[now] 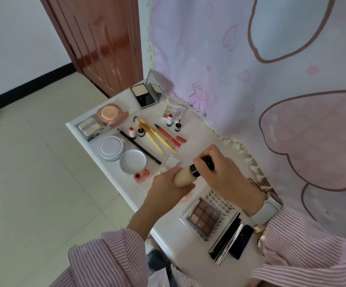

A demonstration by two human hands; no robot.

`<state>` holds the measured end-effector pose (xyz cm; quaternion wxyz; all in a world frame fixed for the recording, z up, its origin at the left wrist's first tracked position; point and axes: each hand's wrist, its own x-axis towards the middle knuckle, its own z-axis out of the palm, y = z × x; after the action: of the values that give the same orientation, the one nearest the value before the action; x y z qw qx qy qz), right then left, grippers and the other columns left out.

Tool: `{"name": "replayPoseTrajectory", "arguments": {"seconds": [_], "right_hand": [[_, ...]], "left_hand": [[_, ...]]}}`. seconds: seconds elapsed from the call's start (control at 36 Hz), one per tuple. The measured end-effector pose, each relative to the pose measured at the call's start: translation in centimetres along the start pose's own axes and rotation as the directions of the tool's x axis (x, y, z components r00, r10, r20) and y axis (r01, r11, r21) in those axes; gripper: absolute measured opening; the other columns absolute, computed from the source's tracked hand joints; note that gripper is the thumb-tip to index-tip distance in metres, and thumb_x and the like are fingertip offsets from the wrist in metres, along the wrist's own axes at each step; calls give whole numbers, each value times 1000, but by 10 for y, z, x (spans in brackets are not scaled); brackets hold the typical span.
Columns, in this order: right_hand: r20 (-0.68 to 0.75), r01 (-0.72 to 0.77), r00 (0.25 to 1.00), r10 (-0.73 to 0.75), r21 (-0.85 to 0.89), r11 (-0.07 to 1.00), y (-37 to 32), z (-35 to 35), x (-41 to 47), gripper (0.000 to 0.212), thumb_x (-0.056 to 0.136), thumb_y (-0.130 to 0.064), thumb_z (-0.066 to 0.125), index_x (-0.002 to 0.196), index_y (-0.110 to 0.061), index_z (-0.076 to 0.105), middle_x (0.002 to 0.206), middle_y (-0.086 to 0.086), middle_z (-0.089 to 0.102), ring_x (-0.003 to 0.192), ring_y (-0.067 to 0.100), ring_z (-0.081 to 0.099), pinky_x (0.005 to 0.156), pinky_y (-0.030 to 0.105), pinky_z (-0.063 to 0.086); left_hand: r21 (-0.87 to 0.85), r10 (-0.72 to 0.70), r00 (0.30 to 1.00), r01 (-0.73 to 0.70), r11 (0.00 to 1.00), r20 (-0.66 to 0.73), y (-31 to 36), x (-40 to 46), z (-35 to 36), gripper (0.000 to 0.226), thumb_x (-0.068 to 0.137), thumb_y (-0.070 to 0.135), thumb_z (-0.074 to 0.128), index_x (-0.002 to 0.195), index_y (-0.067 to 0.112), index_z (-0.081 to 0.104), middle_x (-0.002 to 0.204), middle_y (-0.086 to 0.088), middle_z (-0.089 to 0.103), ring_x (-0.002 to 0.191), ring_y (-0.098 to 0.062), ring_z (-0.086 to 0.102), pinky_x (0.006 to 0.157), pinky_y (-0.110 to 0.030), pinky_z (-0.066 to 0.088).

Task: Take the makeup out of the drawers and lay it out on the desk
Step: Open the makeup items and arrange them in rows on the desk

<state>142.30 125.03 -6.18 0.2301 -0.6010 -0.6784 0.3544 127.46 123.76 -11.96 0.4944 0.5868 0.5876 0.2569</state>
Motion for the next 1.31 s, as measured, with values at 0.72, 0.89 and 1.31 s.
{"name": "replayPoseTrajectory", "arguments": {"seconds": [0.72, 0.89, 1.31], "right_hand": [[134, 21, 991, -11, -68, 998, 5, -33, 21, 29, 90, -17, 54, 115, -29, 50, 101, -12, 48, 80, 8, 50, 66, 10, 39], [73, -120, 988, 136, -192, 974, 4, -36, 34, 36, 92, -44, 44, 89, -12, 61, 66, -2, 54, 54, 11, 44, 57, 22, 37], [61, 92, 994, -90, -29, 995, 17, -56, 38, 38, 92, -9, 52, 111, -41, 50, 102, -23, 48, 75, -2, 50, 65, 8, 38]], "left_hand": [[193, 153, 988, -156, 969, 34, 11, 18, -9, 37, 87, 27, 63, 113, 25, 37, 93, 4, 54, 76, -12, 53, 63, -18, 43], [203, 152, 986, -163, 965, 70, 14, 23, -7, 40, 88, 29, 61, 120, 24, 36, 98, 7, 50, 83, -12, 53, 74, -25, 47], [164, 165, 986, -163, 973, 4, 13, 34, -8, 43, 84, 34, 66, 122, 18, 56, 106, 6, 47, 91, -11, 48, 74, -15, 39]]}}
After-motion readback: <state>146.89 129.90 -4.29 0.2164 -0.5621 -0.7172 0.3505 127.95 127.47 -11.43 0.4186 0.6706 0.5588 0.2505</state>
